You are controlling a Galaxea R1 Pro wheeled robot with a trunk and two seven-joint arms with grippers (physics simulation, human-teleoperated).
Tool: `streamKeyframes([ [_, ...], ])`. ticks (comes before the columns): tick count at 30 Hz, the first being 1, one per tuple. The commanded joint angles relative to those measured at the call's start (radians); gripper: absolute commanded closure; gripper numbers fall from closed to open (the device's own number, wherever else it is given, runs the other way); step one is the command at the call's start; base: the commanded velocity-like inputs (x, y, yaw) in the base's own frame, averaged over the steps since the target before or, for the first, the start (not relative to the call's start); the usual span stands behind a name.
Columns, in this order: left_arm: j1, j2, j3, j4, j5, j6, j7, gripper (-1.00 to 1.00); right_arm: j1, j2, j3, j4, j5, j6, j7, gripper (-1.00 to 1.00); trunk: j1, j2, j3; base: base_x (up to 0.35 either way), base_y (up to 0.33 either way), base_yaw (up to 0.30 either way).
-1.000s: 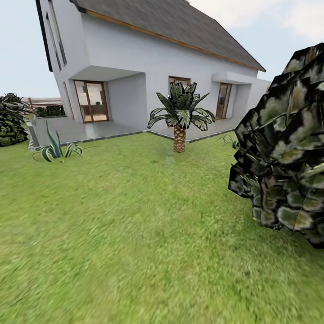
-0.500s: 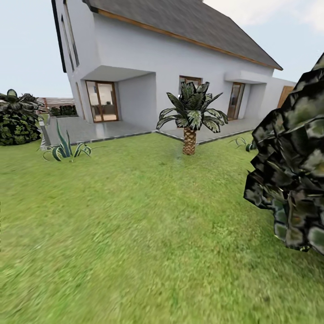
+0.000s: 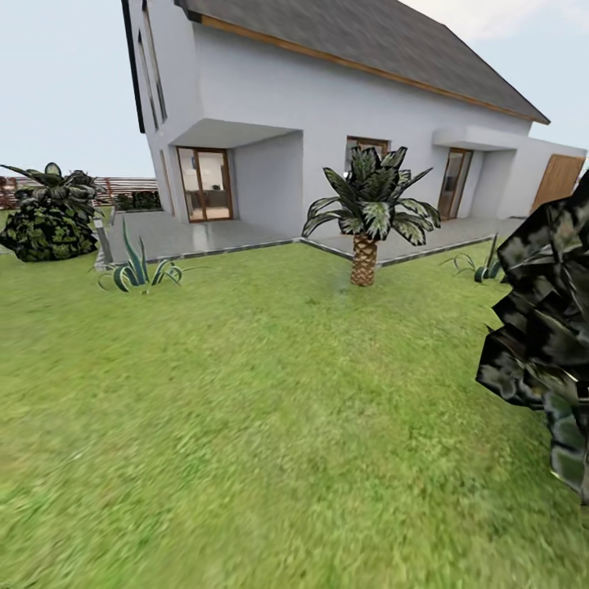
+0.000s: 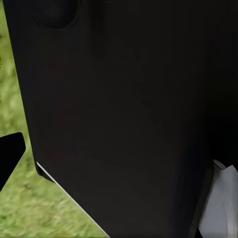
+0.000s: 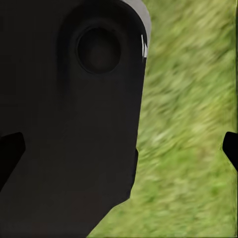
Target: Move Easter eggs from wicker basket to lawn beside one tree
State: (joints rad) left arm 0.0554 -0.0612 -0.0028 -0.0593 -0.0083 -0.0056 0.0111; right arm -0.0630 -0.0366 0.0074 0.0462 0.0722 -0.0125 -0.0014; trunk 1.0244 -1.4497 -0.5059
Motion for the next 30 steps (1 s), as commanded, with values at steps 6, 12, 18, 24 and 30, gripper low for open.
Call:
streamKeyframes([
  [6, 0.000, 0.000, 0.000, -0.002, -0.001, -0.001, 0.001, -1.00, -0.001, -0.001, 0.001, 0.001, 0.008, -0.001, 0.001, -1.00, 0.001, 0.000, -0.001, 0.333, 0.000, 0.257],
  [12, 0.001, 0.000, 0.000, -0.002, -0.001, -0.001, 0.001, -1.00, -0.001, -0.002, 0.001, 0.001, 0.009, -0.001, 0.001, -1.00, 0.001, 0.000, -0.001, 0.333, 0.000, 0.064],
  [18, 0.001, 0.000, 0.000, -0.002, -0.001, -0.001, 0.001, -1.00, -0.001, -0.002, 0.000, 0.001, 0.009, -0.001, 0.001, -1.00, 0.001, 0.000, -0.001, 0.333, 0.000, 0.003],
  [24, 0.001, 0.000, 0.000, -0.003, -0.001, -0.001, 0.001, -1.00, -0.001, -0.002, 0.000, 0.001, 0.009, -0.001, 0.001, -1.00, 0.001, 0.000, -0.001, 0.333, 0.000, 0.000],
  [30, 0.001, 0.000, 0.000, -0.003, -0.001, -0.001, 0.001, -1.00, -0.001, -0.002, 0.000, 0.001, 0.009, -0.001, 0.001, -1.00, 0.001, 0.000, -0.001, 0.333, 0.000, 0.000],
])
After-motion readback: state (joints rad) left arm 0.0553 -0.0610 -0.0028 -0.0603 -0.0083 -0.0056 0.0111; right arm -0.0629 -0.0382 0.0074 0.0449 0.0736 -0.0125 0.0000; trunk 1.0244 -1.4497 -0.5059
